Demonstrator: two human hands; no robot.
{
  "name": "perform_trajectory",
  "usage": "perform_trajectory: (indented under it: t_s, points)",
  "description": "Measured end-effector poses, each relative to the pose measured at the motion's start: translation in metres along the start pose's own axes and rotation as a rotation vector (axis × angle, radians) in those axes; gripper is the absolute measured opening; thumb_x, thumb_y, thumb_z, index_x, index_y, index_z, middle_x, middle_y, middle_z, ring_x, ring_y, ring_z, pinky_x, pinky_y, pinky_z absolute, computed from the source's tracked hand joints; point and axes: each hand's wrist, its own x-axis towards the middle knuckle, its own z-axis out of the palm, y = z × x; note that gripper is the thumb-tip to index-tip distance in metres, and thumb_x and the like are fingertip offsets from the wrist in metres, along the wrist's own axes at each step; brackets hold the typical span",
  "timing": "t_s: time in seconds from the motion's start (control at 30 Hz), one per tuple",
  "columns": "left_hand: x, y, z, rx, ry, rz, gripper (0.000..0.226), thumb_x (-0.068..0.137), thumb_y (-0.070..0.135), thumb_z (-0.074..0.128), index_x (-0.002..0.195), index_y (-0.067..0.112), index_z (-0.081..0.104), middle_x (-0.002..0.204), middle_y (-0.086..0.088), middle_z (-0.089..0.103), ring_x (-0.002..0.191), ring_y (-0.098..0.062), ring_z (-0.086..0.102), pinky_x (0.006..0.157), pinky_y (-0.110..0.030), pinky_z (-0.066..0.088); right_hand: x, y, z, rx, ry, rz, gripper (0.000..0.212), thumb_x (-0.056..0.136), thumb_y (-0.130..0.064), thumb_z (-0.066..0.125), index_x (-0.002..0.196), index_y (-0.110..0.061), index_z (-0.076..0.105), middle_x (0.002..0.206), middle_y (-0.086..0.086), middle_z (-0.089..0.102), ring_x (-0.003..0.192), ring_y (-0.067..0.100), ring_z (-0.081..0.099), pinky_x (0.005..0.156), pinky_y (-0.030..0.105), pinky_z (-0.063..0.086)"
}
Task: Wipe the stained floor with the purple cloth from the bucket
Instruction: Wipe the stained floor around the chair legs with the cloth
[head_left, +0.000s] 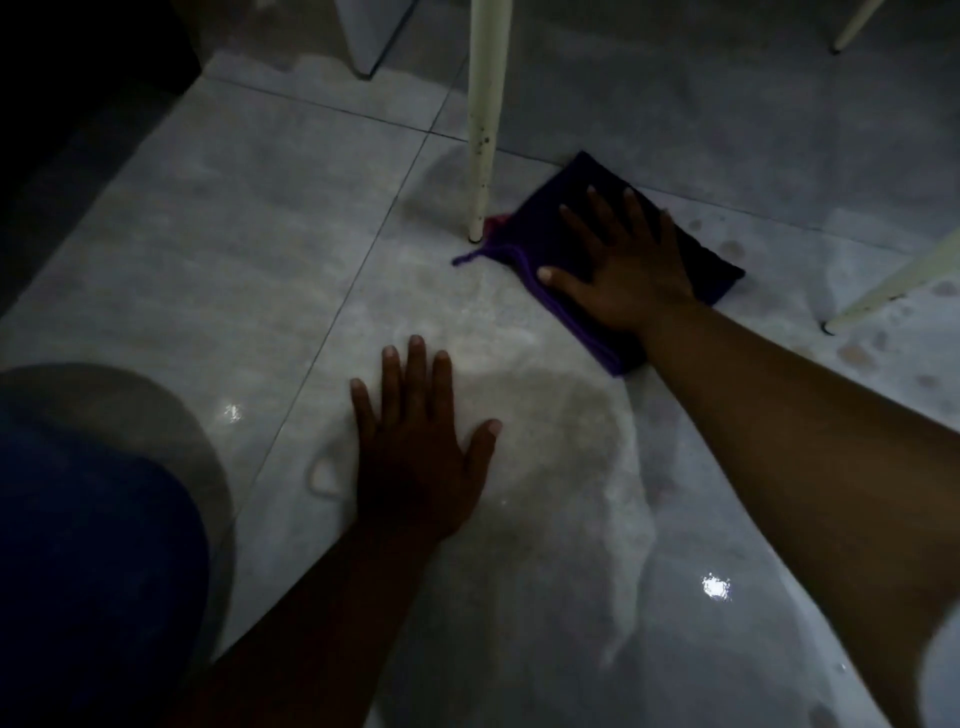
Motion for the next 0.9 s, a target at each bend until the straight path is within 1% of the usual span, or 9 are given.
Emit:
perform_trajectory:
  t_s: [0.07, 0.17, 0.3, 0.4, 0.53, 0.63, 0.77, 0.83, 0.9]
  points:
    - [-0.001, 0.0, 0.005, 0.023, 0.007, -0.014, 0.084, 0.091, 0.068, 0.015, 0.157, 0.016, 0.007, 0.166, -0.011, 0.0, 0.153, -0.031, -0.001, 0.12, -0.06, 0.008, 0.026, -0.012, -0.002, -0.005, 0.001, 0.011, 0.093, 0.078, -0.088, 0.012, 0.157, -0.04, 0.001, 0.168, -0.003, -0.007, 0.153, 0.031, -0.01, 0.121, 0.06, -0.004]
    - [-0.002, -0.001, 0.003, 0.001, 0.008, 0.006, 0.084, 0.092, 0.068, 0.019, 0.157, 0.016, 0.008, 0.166, -0.01, 0.001, 0.153, -0.031, -0.001, 0.12, -0.061, 0.009, 0.06, -0.025, -0.007, -0.009, -0.021, 0.012, 0.094, 0.077, -0.088, 0.011, 0.156, -0.04, -0.002, 0.167, -0.004, -0.01, 0.153, 0.032, -0.013, 0.12, 0.061, -0.005]
    - [0.001, -0.001, 0.002, 0.01, -0.029, 0.0, 0.084, 0.092, 0.07, 0.019, 0.157, 0.018, 0.007, 0.166, -0.009, -0.003, 0.153, -0.03, -0.005, 0.121, -0.059, 0.007, 0.09, -0.028, -0.014, -0.024, -0.037, -0.012, 0.093, 0.077, -0.089, 0.012, 0.156, -0.041, -0.002, 0.167, -0.005, -0.01, 0.153, 0.031, -0.011, 0.119, 0.063, -0.005]
    - [0.002, -0.003, 0.001, -0.001, -0.039, -0.005, 0.086, 0.091, 0.071, 0.018, 0.157, 0.019, 0.005, 0.166, -0.007, -0.007, 0.153, -0.028, -0.008, 0.122, -0.058, 0.005, 0.098, -0.017, -0.018, -0.015, -0.046, -0.018, 0.095, 0.075, -0.091, 0.013, 0.156, -0.042, -0.001, 0.167, -0.007, -0.008, 0.153, 0.029, -0.01, 0.119, 0.063, -0.005]
    - [0.002, -0.002, 0.0, -0.008, -0.023, 0.002, 0.084, 0.091, 0.07, 0.021, 0.157, 0.018, 0.009, 0.166, -0.008, -0.001, 0.153, -0.029, -0.003, 0.121, -0.058, 0.006, 0.097, 0.018, -0.024, 0.004, -0.048, 0.018, 0.094, 0.077, -0.09, 0.013, 0.156, -0.041, 0.0, 0.168, -0.006, -0.007, 0.153, 0.03, -0.01, 0.12, 0.062, -0.005]
    - [0.002, -0.003, 0.0, 0.011, -0.016, 0.013, 0.083, 0.092, 0.068, 0.023, 0.157, 0.016, 0.012, 0.166, -0.011, 0.002, 0.153, -0.031, -0.001, 0.12, -0.06, 0.009, 0.078, 0.06, -0.026, 0.002, -0.052, 0.105, 0.093, 0.079, -0.088, 0.013, 0.156, -0.039, -0.003, 0.168, -0.005, -0.008, 0.153, 0.03, -0.009, 0.121, 0.06, -0.004]
    - [0.003, -0.003, 0.001, 0.023, -0.009, 0.017, 0.083, 0.092, 0.068, 0.021, 0.156, 0.015, 0.015, 0.166, -0.012, 0.005, 0.153, -0.032, 0.003, 0.12, -0.061, 0.009, 0.031, 0.113, -0.023, 0.009, -0.027, 0.284, 0.091, 0.08, -0.087, 0.012, 0.156, -0.04, -0.003, 0.168, -0.004, -0.007, 0.153, 0.029, -0.007, 0.121, 0.059, -0.004]
    - [0.002, -0.002, 0.001, 0.02, -0.003, 0.016, 0.084, 0.091, 0.068, 0.02, 0.156, 0.015, 0.015, 0.166, -0.011, 0.004, 0.153, -0.032, 0.002, 0.12, -0.061, 0.008, 0.01, 0.121, -0.018, 0.046, 0.0, 0.405, 0.091, 0.08, -0.087, 0.011, 0.157, -0.039, -0.002, 0.168, -0.003, -0.005, 0.154, 0.029, -0.007, 0.12, 0.061, -0.003]
    - [0.002, -0.002, 0.001, 0.016, 0.003, 0.014, 0.084, 0.091, 0.068, 0.021, 0.156, 0.015, 0.014, 0.166, -0.012, 0.005, 0.153, -0.032, 0.001, 0.12, -0.06, 0.008, -0.003, 0.112, -0.014, 0.087, 0.019, 0.502, 0.092, 0.08, -0.087, 0.009, 0.157, -0.038, -0.003, 0.168, 0.0, -0.006, 0.153, 0.031, -0.007, 0.119, 0.064, -0.002]
